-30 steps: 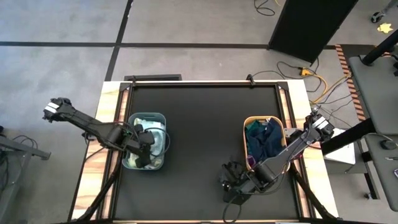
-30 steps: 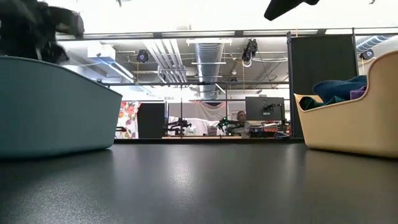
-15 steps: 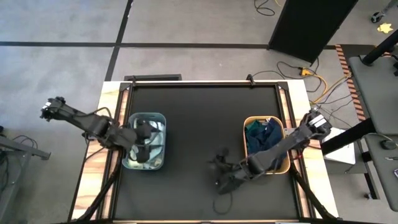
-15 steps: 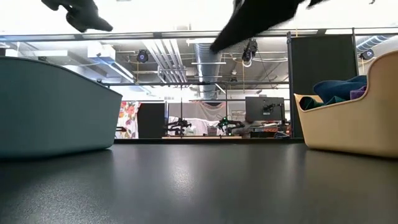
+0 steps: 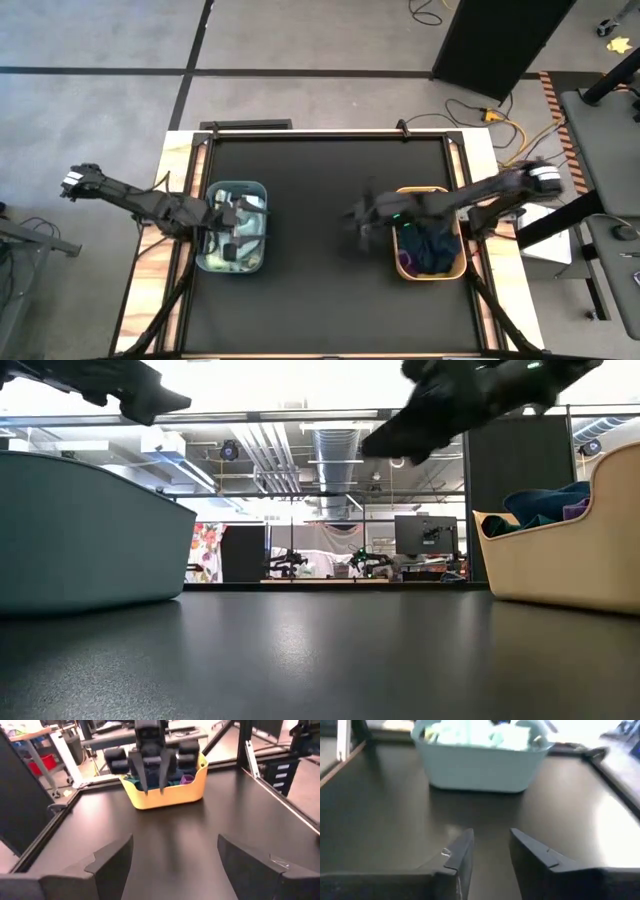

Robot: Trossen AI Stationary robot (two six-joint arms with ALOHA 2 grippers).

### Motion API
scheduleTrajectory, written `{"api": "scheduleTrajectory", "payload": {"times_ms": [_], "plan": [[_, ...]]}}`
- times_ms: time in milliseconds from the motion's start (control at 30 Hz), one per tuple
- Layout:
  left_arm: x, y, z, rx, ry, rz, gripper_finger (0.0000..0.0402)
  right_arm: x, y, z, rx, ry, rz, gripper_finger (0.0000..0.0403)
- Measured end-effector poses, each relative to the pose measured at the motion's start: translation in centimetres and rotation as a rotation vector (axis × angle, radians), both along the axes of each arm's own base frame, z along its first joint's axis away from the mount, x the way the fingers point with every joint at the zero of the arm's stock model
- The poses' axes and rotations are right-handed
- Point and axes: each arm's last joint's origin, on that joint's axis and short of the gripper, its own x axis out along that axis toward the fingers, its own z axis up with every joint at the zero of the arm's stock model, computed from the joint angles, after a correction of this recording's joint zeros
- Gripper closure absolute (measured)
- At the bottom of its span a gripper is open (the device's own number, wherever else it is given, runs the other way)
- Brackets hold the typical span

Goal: Sort microfiber towel by color & place in baskets
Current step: Return to Home Position

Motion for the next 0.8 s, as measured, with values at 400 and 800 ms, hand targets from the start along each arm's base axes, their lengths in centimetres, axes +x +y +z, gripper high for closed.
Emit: {"api": "scheduleTrajectory", "payload": {"times_ms": [400,800], "plan": [[-3.9,1.4,-1.2,-0.004,-0.116,0.01,0.0127,-12.7,-0.4,1.6,0.137,-0.268,0.006,0.0341],[-7.1,2.9,-2.6,-0.069,-0.246,0.084,0.014,-19.0,-1.9,-0.6,0.069,-0.572,-0.048,0.0375]]}}
